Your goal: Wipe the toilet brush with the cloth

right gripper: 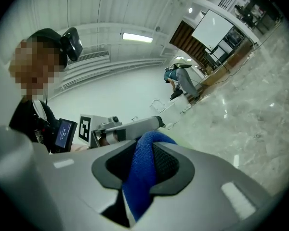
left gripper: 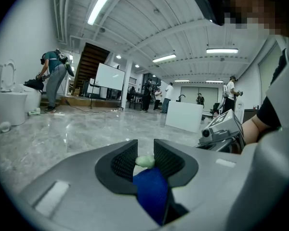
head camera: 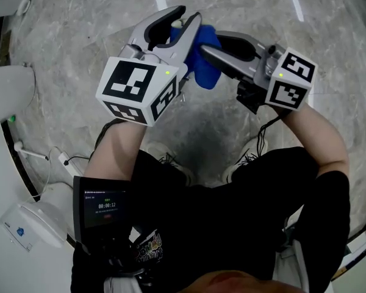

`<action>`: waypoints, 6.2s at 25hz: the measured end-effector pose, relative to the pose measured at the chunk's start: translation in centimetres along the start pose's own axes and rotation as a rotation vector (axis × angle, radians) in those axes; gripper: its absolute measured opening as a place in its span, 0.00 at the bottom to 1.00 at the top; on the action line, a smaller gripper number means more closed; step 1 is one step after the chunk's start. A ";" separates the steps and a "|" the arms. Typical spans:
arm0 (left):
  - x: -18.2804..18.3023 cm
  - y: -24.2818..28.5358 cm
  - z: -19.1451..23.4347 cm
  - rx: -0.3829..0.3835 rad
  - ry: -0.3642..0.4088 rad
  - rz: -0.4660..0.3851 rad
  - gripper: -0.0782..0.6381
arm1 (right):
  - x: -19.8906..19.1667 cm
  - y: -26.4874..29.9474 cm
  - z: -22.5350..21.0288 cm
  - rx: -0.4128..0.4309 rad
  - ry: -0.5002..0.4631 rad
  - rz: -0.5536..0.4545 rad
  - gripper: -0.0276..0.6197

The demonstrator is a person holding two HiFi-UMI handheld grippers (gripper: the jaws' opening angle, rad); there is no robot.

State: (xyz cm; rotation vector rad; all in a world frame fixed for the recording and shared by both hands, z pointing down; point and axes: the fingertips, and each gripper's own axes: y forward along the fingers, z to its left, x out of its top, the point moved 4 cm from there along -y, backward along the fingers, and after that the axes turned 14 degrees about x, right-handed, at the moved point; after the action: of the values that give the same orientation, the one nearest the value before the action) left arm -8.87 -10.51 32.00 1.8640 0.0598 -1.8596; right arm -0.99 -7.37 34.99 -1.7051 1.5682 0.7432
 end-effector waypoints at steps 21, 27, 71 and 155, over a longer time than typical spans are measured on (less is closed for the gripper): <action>0.4 -0.8 0.3 0.001 0.008 -0.020 0.27 | -23.9 -2.5 -9.6 -0.124 0.203 0.732 0.20; 0.2 -1.2 -0.1 -0.005 0.002 -0.024 0.27 | -24.2 -8.5 -16.0 -0.391 0.239 0.749 0.20; 0.3 -2.1 -1.0 -0.024 0.029 0.008 0.25 | -8.8 2.9 -23.1 -0.074 0.125 0.503 0.19; 0.6 -1.9 -1.2 -0.155 0.030 -0.113 0.56 | -9.7 -12.8 -9.4 -0.362 0.138 0.114 0.19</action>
State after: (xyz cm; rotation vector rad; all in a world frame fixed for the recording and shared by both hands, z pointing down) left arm -8.45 -8.57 30.80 1.8146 0.3169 -1.8440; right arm 10.35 -8.75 49.66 -1.9719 1.7150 1.0370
